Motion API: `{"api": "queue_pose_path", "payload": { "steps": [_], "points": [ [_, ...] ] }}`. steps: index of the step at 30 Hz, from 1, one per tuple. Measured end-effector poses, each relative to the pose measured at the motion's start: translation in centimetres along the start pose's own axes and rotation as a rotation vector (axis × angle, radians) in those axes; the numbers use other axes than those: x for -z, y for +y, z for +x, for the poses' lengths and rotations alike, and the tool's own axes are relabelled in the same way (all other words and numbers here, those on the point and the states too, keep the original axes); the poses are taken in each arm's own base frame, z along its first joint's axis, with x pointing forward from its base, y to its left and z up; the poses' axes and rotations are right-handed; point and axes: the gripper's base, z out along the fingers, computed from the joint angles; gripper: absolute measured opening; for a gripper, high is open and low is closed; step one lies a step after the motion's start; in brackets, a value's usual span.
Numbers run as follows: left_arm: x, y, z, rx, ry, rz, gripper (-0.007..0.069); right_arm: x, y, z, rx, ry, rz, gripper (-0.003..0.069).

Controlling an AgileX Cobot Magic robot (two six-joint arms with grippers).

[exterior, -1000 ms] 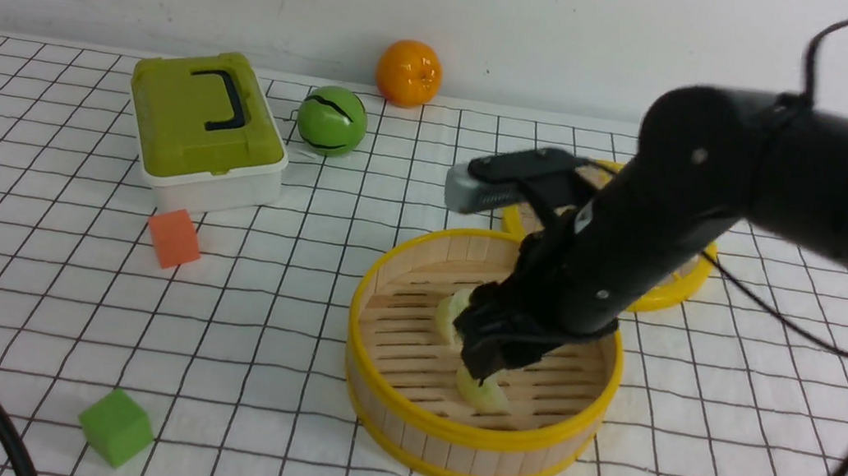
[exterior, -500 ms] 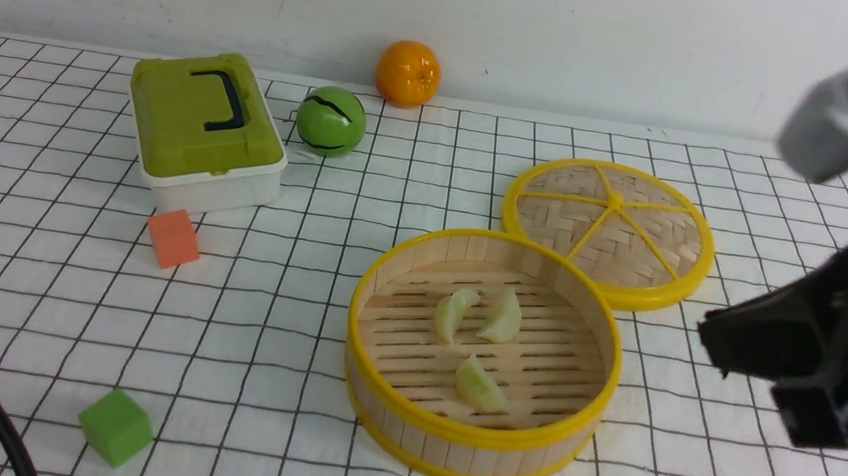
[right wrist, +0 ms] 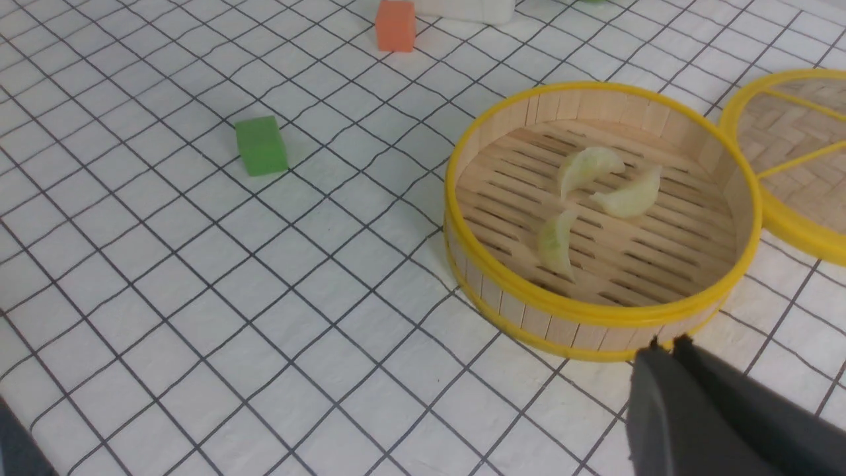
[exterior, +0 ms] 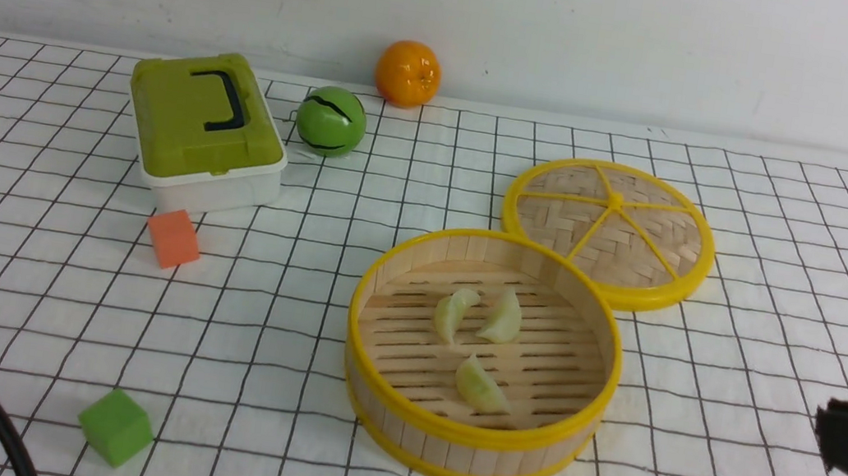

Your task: Put the dumplings into the steamer on the table with the white tablecloth.

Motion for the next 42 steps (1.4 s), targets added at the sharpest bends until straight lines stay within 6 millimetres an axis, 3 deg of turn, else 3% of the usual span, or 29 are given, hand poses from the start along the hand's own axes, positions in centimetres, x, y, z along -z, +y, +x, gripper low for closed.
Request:
{"api": "queue_pose_path", "payload": {
  "steps": [8,13,15,17,18,20,24,30,42],
  "points": [
    [0.0,0.0,0.0,0.0,0.0,0.0,0.0316,0.4,0.1,-0.1,-0.024,-0.084,-0.006,-0.0024],
    [0.0,0.0,0.0,0.0,0.0,0.0,0.0316,-0.3,-0.7,1.9,-0.037,-0.226,0.063,-0.0024],
    [0.0,0.0,0.0,0.0,0.0,0.0,0.0316,-0.3,-1.7,4.9,-0.09,-0.335,0.145,-0.0024],
    [0.0,0.0,0.0,0.0,0.0,0.0,0.0316,-0.4,-2.1,6.4,-0.126,-0.359,0.187,-0.0024],
    [0.0,0.0,0.0,0.0,0.0,0.0,0.0316,0.0,-2.7,8.4,-0.166,-0.407,0.26,-0.0024],
    [0.0,0.0,0.0,0.0,0.0,0.0,0.0316,0.0,-3.0,10.0,-0.177,-0.415,0.307,-0.0024],
    [0.0,0.0,0.0,0.0,0.0,0.0,0.0316,-0.1,-4.1,15.2,-0.205,-0.418,0.524,-0.0024],
    [0.0,0.0,0.0,0.0,0.0,0.0,0.0316,-0.9,-4.8,19.6,-0.291,-0.375,0.687,-0.0024],
    [0.0,0.0,0.0,-0.001,-0.001,-0.002,0.0316,-1.0,-4.9,20.8,-0.312,-0.255,0.724,-0.0024]
  ]
}}
